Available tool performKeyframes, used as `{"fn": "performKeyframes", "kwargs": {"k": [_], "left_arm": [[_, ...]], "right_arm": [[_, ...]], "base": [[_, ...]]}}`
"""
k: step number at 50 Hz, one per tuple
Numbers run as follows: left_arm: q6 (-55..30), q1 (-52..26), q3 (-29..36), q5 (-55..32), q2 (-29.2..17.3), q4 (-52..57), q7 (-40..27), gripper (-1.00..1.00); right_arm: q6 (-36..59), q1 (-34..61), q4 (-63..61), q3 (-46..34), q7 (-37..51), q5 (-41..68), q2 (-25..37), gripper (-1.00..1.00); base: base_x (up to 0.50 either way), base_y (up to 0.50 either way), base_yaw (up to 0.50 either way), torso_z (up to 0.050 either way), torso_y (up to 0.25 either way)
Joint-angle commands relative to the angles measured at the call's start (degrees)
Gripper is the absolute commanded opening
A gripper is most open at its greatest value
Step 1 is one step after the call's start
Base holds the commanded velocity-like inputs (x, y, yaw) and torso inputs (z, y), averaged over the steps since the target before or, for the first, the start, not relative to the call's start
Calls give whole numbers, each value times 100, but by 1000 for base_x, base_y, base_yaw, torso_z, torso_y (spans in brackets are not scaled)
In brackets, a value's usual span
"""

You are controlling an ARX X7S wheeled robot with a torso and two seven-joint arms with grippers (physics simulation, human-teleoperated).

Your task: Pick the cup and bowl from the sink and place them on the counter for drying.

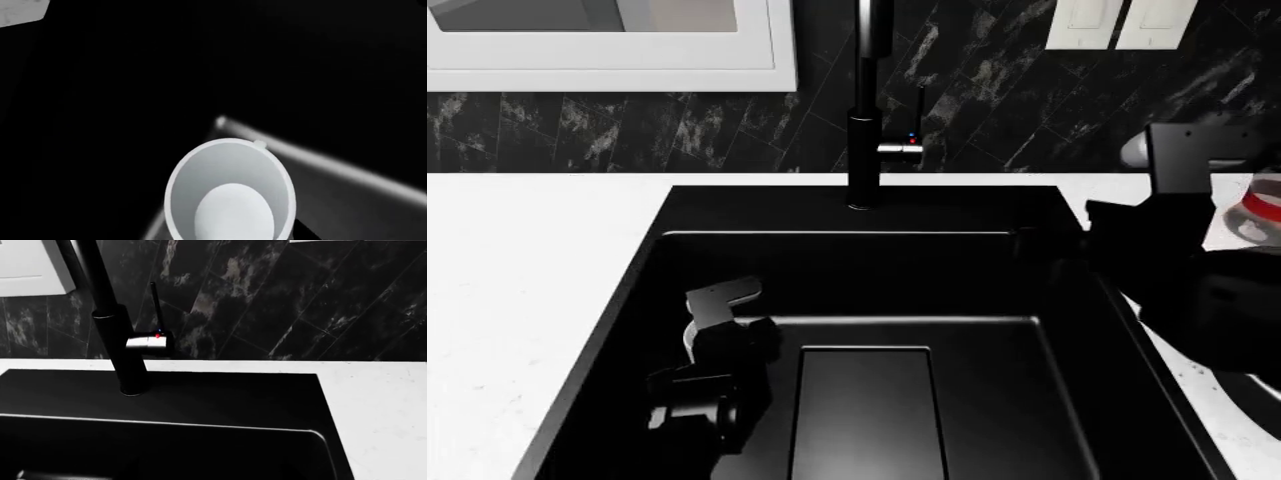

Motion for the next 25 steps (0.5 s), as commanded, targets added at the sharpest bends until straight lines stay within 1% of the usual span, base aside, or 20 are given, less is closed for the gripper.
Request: {"fn": "performKeyframes", "kwargs": {"k": [1, 4, 8, 9, 15, 16, 18, 25], "left_arm": [[-266, -80, -424, 435, 5, -242, 280, 100], [-343, -97, -485, 528, 14, -242, 344, 100], [-299, -112, -296, 578, 15, -242, 554, 100], [-402, -127, -263, 639, 14, -242, 662, 100], [-490, -134, -457, 813, 13, -243, 798, 100], [-469, -136, -525, 954, 9, -243, 851, -100], [-489, -146, -607, 1036, 15, -243, 921, -100], [-442, -166, -224, 788, 16, -242, 934, -100]], "right_arm": [[-116, -84, 85, -69, -100, -120, -65, 100], [-125, -85, 94, -74, -100, -126, -70, 100], [-130, -74, 102, -84, -104, -132, -76, 100], [-148, -90, 104, -80, -107, -137, -80, 100], [-170, -105, 101, -84, -104, -140, -90, 100], [-169, -106, 93, -88, -104, -141, -88, 100], [-164, -109, 81, -83, -97, -127, -78, 100], [-207, -157, 53, -72, -90, -130, -75, 100]], "base": [[0, 0, 0, 0, 0], [0, 0, 0, 0, 0], [0, 0, 0, 0, 0], [0, 0, 0, 0, 0], [0, 0, 0, 0, 0], [0, 0, 0, 0, 0], [0, 0, 0, 0, 0], [0, 0, 0, 0, 0]]}}
